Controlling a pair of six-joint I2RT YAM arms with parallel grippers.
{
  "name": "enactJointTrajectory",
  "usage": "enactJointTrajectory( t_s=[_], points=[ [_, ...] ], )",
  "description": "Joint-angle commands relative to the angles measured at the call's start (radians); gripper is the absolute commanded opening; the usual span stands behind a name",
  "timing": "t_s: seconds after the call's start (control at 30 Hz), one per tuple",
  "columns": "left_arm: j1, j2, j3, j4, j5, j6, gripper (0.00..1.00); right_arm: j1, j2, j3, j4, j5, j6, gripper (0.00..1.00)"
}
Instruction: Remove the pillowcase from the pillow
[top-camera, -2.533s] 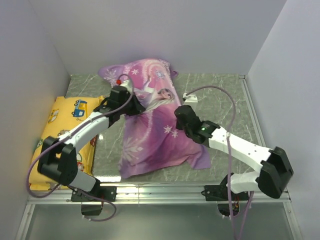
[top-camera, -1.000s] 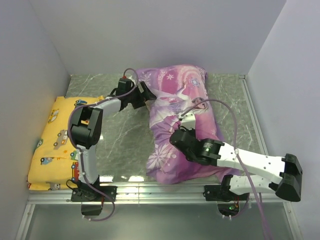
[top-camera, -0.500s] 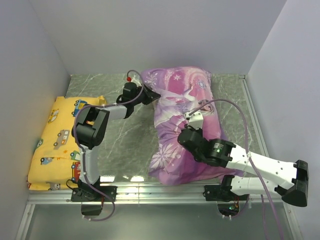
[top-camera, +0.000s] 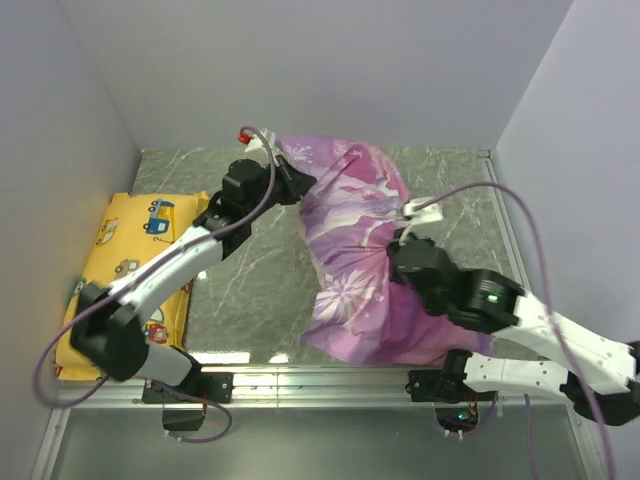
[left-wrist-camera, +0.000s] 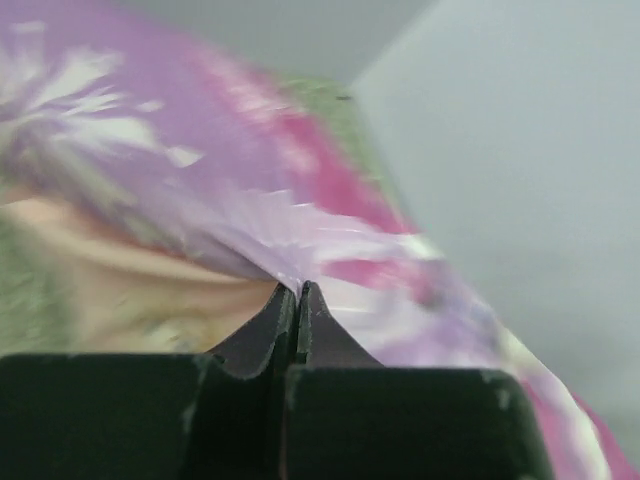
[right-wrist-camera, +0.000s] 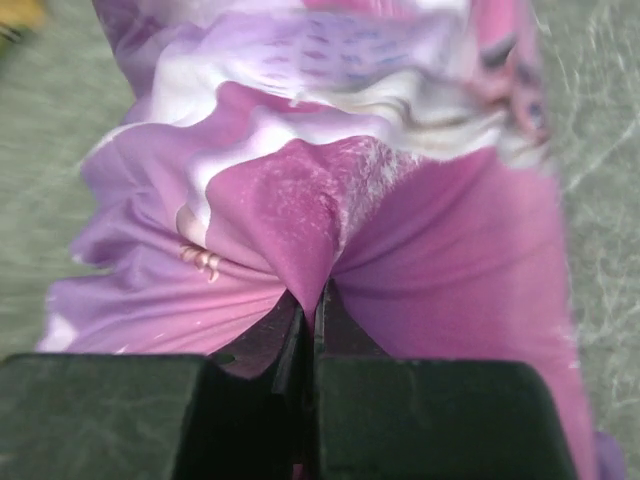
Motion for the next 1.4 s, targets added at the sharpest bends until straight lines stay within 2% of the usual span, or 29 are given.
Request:
enactJointTrajectory(
  t_s=[0.0,0.07,0.13,0.17,0.23,0.3,0.33,0.37,0.4,0.47,0.5,0.63,0.67,0.7,0.73,0.77,0.83,0.97,1.2,1.3,1.37],
  points=[
    [-0.202,-0.189,0.168,-0.226,-0.155,0.212,0.00,-0.002,-0.141,0.159,0.069,-0.031,-0.009,0.00],
    [-0.329,-0.226,0.236,-0.351,-0.220,0.258,0.01,-0.004,-0.212,0.176,0.089,-0.038,-0.020,0.00],
    [-0.408,-0.223,0.341,-0.413,-0.330,0.281,0.01,-0.004,-0.254,0.176,0.114,0.001,-0.033,0.00],
    [-0.436,-0.209,0.404,-0.457,-0.342,0.280,0.01,-0.004,-0.260,0.150,0.126,0.039,-0.040,0.00],
    [-0.436,-0.131,0.475,-0.502,-0.354,0.275,0.00,-0.008,-0.246,0.109,0.158,0.158,-0.049,0.02],
    [-0.431,-0.020,0.581,-0.560,-0.383,0.266,0.00,-0.054,-0.185,0.038,0.168,0.206,-0.021,0.03],
    [-0.410,0.019,0.613,-0.573,-0.357,0.254,0.00,-0.091,-0.160,0.015,0.166,0.173,-0.006,0.03],
    [-0.398,0.056,0.659,-0.582,-0.336,0.239,0.00,-0.213,-0.134,-0.047,0.166,0.121,0.011,0.02],
    [-0.381,0.125,0.668,-0.576,-0.314,0.204,0.00,-0.281,-0.090,-0.089,0.212,-0.024,0.029,0.02],
    [-0.336,0.182,0.664,-0.555,-0.265,0.168,0.00,-0.447,-0.041,-0.214,0.276,-0.120,0.039,0.03],
    [-0.324,0.235,0.658,-0.527,-0.263,0.138,0.00,-0.492,0.022,-0.244,0.330,-0.151,0.039,0.05],
    [-0.228,0.383,0.616,-0.472,-0.224,0.039,0.00,-0.643,0.200,-0.264,0.402,-0.303,0.023,0.18],
    [-0.212,0.406,0.607,-0.447,-0.192,0.018,0.00,-0.666,0.228,-0.229,0.401,-0.335,0.017,0.28],
    [-0.203,0.446,0.599,-0.427,-0.187,-0.014,0.00,-0.692,0.266,-0.208,0.392,-0.346,0.007,0.35],
    [-0.185,0.466,0.598,-0.404,-0.185,-0.030,0.00,-0.705,0.275,-0.182,0.382,-0.352,-0.001,0.42],
    [-0.178,0.487,0.607,-0.403,-0.173,-0.042,0.00,-0.712,0.279,-0.127,0.370,-0.357,-0.007,0.57],
    [-0.169,0.553,0.660,-0.410,-0.159,-0.079,0.00,-0.729,0.269,-0.065,0.326,-0.354,-0.015,0.74],
    [-0.169,0.638,0.743,-0.439,-0.156,-0.128,0.00,-0.731,0.196,0.105,0.254,-0.337,-0.026,0.87],
    [-0.157,0.739,0.802,-0.426,-0.128,-0.199,0.01,-0.725,0.017,0.219,0.152,-0.401,-0.020,0.90],
    [-0.155,0.771,0.823,-0.420,-0.130,-0.202,0.04,-0.696,-0.066,0.170,0.158,-0.565,0.028,0.90],
    [-0.154,0.786,0.829,-0.413,-0.122,-0.205,0.06,-0.627,-0.121,0.060,0.184,-0.614,0.063,0.89]
  ],
)
